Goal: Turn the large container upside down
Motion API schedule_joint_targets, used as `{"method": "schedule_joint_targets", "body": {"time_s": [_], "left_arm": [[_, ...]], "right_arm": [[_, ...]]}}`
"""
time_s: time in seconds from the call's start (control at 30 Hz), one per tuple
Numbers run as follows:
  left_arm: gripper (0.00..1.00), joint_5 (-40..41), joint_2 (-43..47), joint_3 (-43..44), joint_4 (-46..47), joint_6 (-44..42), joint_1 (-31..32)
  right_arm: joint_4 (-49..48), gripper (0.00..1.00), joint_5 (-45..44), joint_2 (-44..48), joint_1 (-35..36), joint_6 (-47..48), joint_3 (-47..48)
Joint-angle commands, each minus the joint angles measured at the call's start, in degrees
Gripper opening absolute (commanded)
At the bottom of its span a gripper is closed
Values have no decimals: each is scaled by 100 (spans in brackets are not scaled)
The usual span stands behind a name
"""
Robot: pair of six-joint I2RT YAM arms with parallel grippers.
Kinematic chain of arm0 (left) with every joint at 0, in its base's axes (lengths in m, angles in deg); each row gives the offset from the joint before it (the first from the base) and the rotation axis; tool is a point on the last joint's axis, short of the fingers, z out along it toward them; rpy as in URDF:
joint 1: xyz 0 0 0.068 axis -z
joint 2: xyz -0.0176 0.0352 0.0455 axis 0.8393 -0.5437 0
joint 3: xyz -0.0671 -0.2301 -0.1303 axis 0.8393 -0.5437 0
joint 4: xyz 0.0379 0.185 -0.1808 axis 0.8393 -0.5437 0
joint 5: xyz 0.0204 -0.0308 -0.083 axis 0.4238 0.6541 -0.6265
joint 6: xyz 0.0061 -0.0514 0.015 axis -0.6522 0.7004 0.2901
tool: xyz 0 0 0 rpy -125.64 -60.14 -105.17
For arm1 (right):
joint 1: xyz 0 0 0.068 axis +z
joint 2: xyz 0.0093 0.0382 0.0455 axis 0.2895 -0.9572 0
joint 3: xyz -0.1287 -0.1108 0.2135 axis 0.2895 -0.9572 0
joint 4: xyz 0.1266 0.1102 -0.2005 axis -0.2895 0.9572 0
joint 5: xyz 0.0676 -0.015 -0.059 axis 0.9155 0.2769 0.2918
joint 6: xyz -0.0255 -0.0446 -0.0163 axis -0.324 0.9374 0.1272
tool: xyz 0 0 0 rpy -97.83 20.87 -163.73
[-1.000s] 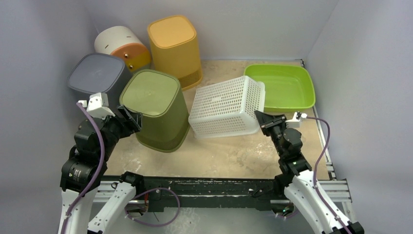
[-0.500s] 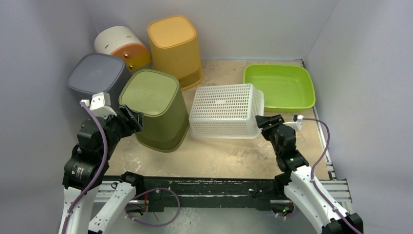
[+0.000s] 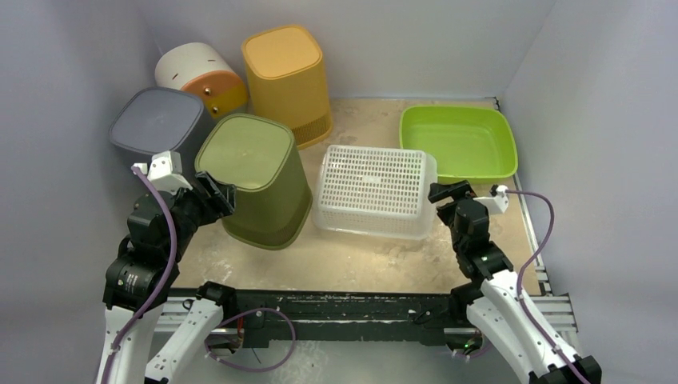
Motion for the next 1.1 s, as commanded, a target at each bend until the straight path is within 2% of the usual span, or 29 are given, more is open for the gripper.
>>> {"method": "schedule_joint_targets", "body": {"time_s": [0.0,0.13,0.27,0.43,0.57,1.07], "left_arm": [[70,-82,-10,13,318,-59,-31],[70,-95,-14,13,319,-44,-32],[70,-109,7,-5,327,-13,-31],[70,-55,109,41,215,-6,-31],[70,43,183,91,83,-42,-31],[70,56,203,-19,85,-55,-31]], "right_arm": [[58,81,-715,145,17,492,366],[-604,82,-981,-199,17,1252,788],[-1319,87,-1263,-1401,9,2003,1534],[-1479,89,-899,-2912,0,2609,2732],[-1343,89,-568,-3629,0,2726,3203],[-954,90,-155,-3788,0,3217,2752]]}}
